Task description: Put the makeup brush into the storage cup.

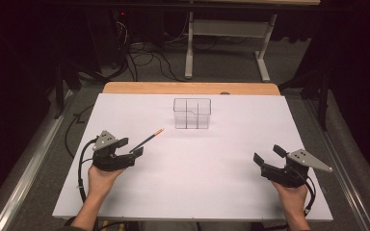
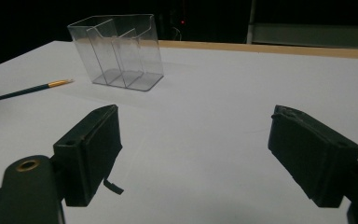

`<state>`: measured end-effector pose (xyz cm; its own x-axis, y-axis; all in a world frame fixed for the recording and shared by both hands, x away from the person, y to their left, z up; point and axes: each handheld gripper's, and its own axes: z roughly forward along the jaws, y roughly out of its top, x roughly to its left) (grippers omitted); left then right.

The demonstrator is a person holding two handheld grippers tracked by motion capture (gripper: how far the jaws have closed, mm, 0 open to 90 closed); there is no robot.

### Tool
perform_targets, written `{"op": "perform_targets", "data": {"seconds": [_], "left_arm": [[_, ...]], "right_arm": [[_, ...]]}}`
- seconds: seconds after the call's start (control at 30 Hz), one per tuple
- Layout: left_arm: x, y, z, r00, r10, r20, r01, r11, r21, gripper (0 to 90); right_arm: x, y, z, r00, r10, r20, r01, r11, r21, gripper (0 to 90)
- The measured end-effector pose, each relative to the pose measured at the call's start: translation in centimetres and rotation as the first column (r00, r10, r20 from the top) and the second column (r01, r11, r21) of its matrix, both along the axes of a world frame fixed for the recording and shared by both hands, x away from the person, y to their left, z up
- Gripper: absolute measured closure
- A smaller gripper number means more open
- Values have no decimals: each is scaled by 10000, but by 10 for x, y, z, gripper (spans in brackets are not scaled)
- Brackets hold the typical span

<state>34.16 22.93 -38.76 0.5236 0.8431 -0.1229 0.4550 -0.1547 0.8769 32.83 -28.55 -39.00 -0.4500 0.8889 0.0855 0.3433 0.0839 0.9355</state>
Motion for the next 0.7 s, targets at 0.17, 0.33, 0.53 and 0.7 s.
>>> {"op": "perform_targets", "data": {"seconds": [0.17, 0.33, 0.53, 0.7], "left_arm": [[-2, -1, 0, 10000, -35, -14, 36, 9999, 95, 296], [-3, -3, 1, 9999, -118, -25, 118, 9998, 148, 295], [-6, -3, 2, 9999, -101, 41, 100, 9996, 282, 293], [-5, -3, 2, 9999, -107, 12, 107, 9997, 228, 293]], "right_arm": [[0, 0, 1, 10000, -2, 39, 2, 10000, 8, 186], [-1, 1, 0, 10000, -19, 55, 20, 10000, -29, 186], [-1, 0, 0, 10000, -8, 71, 8, 10000, -17, 186], [-1, 0, 1, 10000, -11, 98, 11, 10000, -1, 186]]}}
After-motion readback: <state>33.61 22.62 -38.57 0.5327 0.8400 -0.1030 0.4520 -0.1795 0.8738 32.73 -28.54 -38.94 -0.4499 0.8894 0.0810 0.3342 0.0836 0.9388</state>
